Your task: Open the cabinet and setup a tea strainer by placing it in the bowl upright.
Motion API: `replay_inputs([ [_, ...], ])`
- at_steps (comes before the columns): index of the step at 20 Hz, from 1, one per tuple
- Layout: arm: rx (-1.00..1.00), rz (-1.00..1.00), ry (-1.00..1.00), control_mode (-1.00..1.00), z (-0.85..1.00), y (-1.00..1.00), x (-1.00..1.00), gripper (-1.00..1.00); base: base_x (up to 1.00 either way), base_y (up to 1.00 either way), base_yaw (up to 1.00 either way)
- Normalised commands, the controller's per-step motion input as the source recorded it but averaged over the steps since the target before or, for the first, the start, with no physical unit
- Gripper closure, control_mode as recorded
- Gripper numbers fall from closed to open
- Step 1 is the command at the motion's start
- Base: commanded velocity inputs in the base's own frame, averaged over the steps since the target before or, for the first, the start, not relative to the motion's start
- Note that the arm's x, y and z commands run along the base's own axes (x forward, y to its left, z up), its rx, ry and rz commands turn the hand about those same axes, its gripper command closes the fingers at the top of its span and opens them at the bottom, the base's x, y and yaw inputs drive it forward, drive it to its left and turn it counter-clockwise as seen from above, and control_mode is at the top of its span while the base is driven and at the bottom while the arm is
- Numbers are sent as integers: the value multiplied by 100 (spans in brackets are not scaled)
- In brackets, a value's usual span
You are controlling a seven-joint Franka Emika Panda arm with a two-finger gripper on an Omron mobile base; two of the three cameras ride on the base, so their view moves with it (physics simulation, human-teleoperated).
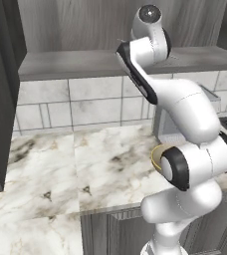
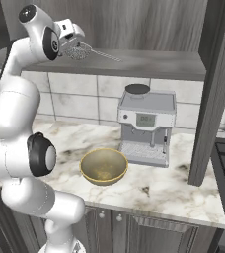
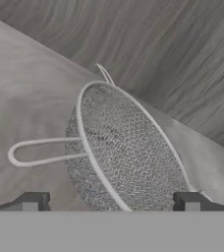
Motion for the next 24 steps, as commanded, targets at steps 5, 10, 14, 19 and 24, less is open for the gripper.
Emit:
replay_inputs([
  [5, 0, 4, 2, -100, -1, 0, 35, -100, 0, 0, 0],
  [10, 0, 4, 0, -100, 0, 0, 22, -100, 0, 0, 0],
  [14, 0, 8, 0, -100, -6, 8, 10, -100, 0, 0, 0],
  [19, 0, 6, 1, -100, -8, 14, 0, -100, 0, 0, 0],
  [24, 0, 6, 0, -100, -1, 16, 0, 100, 0, 0, 0],
])
